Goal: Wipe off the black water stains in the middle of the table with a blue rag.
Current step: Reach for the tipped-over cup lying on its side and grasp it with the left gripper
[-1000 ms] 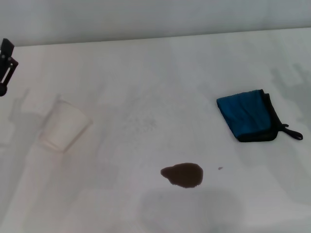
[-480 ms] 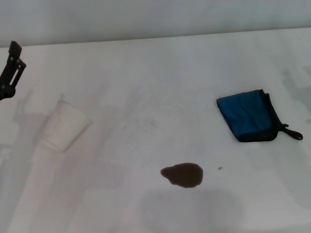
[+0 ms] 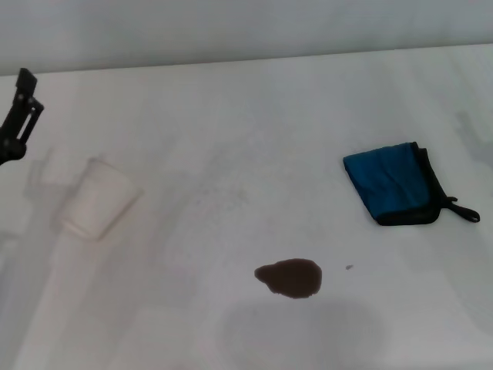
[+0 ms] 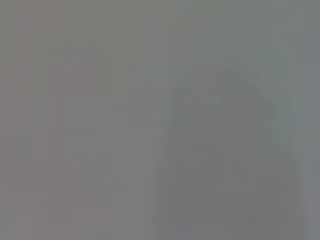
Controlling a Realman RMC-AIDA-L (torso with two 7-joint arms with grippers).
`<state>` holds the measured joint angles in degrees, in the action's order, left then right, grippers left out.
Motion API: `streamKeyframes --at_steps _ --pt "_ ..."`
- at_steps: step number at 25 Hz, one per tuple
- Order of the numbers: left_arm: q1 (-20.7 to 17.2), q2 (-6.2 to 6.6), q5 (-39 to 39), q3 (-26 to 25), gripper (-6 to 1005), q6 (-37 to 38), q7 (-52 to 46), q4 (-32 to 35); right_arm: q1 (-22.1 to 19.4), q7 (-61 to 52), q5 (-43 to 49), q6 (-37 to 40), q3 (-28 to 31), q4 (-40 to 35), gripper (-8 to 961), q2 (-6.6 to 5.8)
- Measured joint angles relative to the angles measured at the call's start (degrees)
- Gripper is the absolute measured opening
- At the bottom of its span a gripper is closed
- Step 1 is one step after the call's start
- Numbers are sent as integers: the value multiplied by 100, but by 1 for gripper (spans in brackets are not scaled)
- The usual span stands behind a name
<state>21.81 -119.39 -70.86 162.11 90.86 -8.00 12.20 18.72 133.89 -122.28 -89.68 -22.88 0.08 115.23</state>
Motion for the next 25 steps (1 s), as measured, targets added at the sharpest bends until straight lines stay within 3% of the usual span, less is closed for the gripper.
streamKeyframes --at_steps 3,9,16,21,23,25 --pt "-105 39 54 1 861 308 -419 -11 5 4 10 145 -1 -10 857 -1" --pt "4 243 553 -13 861 947 -3055 -1040 7 30 39 399 -2 -76 857 -15" --pt "410 238 345 27 860 1322 -5892 -3208 22 18 45 648 -45 -137 857 -18" --pt "1032 135 1113 100 860 1234 -7962 -5421 50 5 55 758 -57 -159 857 -19" --pt "1279 191 1572 100 860 1274 -8555 -5917 60 5 55 762 -61 -139 858 -18" --pt "1513 333 2087 104 860 1400 -9052 -6250 62 5 56 763 -63 -115 858 -15"
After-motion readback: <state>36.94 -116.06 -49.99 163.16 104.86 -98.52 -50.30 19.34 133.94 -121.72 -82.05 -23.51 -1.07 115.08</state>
